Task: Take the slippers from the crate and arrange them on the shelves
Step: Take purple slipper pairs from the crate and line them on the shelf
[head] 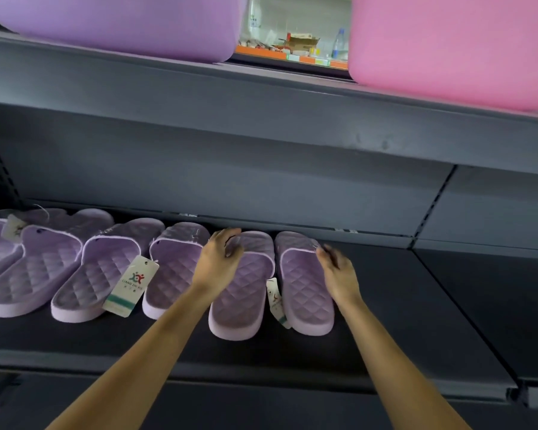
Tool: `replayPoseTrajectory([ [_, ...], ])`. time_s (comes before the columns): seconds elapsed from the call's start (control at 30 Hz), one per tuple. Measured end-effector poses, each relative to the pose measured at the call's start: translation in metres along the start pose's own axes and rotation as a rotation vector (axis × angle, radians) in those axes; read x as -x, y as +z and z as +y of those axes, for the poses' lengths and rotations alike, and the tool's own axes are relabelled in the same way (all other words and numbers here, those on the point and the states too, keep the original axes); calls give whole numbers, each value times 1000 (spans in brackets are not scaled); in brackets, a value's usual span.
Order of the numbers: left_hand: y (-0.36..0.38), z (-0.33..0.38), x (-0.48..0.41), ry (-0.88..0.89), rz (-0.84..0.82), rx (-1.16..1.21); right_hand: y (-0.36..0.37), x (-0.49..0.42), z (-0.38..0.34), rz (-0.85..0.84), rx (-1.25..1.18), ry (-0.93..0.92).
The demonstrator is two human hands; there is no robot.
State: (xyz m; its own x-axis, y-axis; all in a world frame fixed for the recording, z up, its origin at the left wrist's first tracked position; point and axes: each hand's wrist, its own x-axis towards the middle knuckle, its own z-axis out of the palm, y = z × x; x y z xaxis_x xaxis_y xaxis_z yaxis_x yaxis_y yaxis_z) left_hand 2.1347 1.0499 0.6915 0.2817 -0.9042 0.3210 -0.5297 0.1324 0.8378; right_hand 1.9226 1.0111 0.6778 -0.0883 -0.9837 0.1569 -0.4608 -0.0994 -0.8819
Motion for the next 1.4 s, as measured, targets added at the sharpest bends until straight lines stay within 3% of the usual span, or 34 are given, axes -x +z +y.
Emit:
replayPoseTrajectory([
  [0.23,-37,0,27,147,-55,-133,-30,38,0,-63,302,-202],
  [0.67,-81,7,120,189,-52,-303,-83,133,10,-98,472,-305],
  [1.17,-119,39,330,-7,-80,-445,-138,276,38,-308,424,-404],
  [1.4,-164,43,419,-108,56,-510,-118,327,24,-466,446,-498],
])
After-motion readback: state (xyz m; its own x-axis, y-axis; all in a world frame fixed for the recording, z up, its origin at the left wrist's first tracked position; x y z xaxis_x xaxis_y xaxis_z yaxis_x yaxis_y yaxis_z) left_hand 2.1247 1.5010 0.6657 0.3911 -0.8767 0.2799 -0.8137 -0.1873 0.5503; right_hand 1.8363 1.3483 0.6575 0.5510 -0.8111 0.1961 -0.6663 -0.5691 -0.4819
